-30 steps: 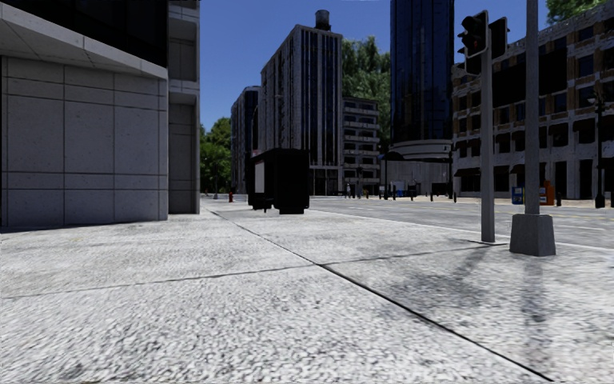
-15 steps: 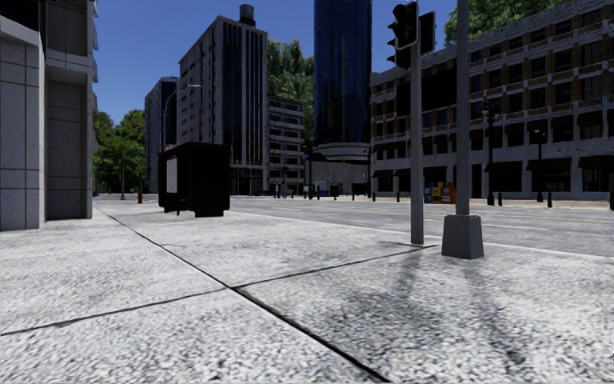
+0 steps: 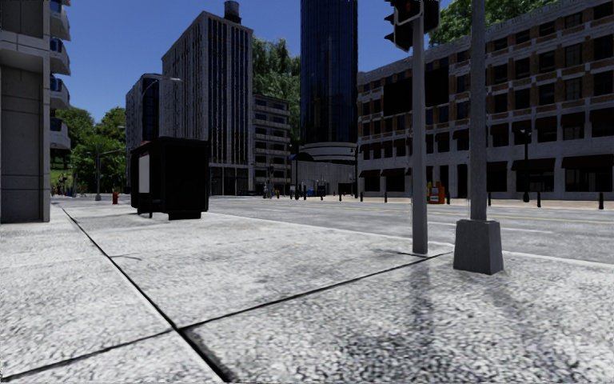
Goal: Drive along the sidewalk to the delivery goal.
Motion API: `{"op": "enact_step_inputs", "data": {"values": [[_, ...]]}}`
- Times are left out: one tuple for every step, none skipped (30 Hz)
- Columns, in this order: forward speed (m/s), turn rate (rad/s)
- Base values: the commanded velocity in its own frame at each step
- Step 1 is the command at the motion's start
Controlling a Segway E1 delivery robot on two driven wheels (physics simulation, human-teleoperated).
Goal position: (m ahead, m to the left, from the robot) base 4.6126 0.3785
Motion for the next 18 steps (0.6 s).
{"op": "enact_step_inputs", "data": {"values": [[1.47,0.0],[1.47,0.0],[1.47,0.0],[1.47,0.0],[1.47,0.0],[1.47,0.0],[1.47,0.0],[1.47,0.0],[1.47,0.0],[1.47,0.0],[1.47,0.0],[1.47,0.0],[1.47,0.0],[1.47,0.0],[2.0,0.0],[2.0,0.0],[2.0,0.0],[2.0,0.0]]}}
